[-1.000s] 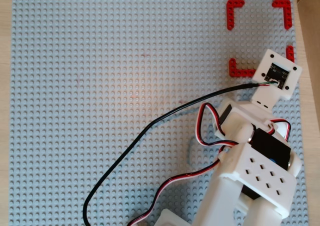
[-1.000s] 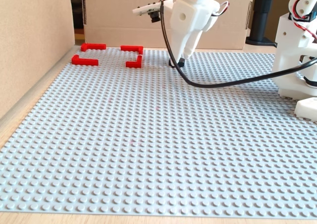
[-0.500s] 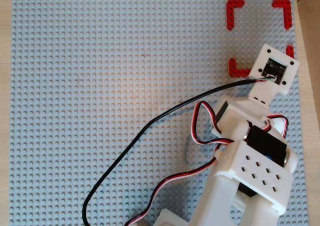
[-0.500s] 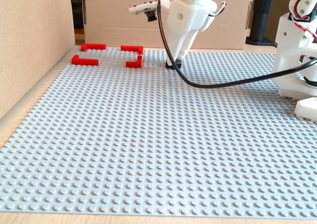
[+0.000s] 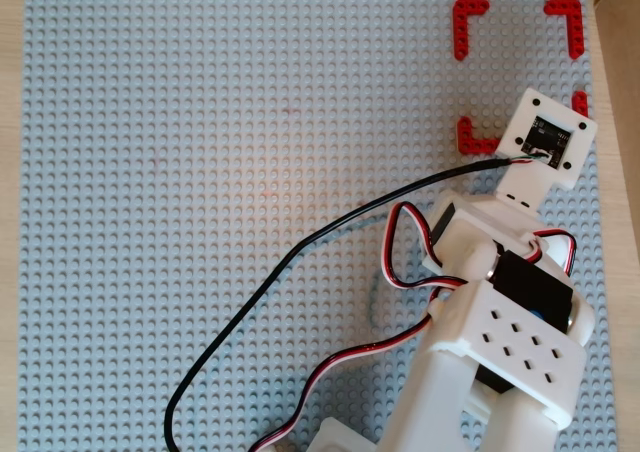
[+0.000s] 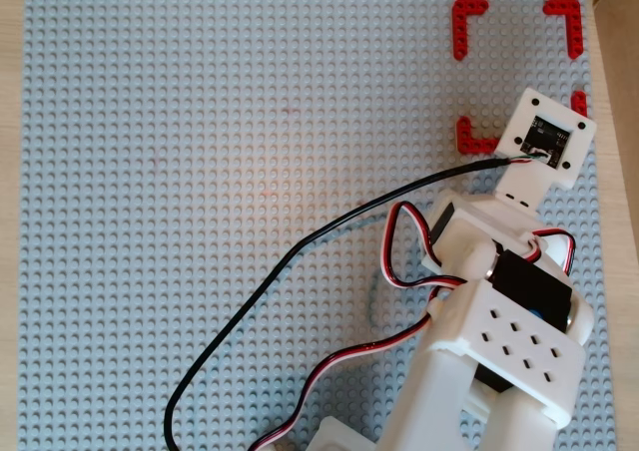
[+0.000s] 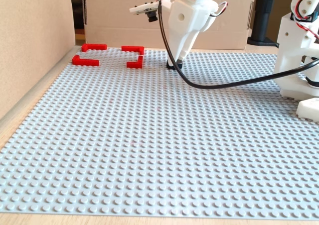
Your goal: Grab the Lego and store it in red box
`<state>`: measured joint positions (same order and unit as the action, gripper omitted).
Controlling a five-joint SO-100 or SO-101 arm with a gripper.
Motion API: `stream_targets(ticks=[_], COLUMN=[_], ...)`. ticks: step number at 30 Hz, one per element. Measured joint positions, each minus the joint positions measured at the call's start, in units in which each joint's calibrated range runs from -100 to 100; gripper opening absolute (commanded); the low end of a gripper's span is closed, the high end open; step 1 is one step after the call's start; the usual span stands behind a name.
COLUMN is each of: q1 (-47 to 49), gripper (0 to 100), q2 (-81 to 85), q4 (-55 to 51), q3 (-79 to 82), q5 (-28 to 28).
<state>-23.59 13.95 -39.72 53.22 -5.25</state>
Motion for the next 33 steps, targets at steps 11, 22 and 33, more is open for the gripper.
stream_targets(ticks=[11, 22, 33], q1=[0.0, 0.0, 0.0], gripper=[4, 4, 4], q2=[0.0, -0.08, -0.08], q4=[0.0, -1.73, -16.06], q3=[0.0, -2.59, -19.41], q5=[-0.05, -0.05, -0.05])
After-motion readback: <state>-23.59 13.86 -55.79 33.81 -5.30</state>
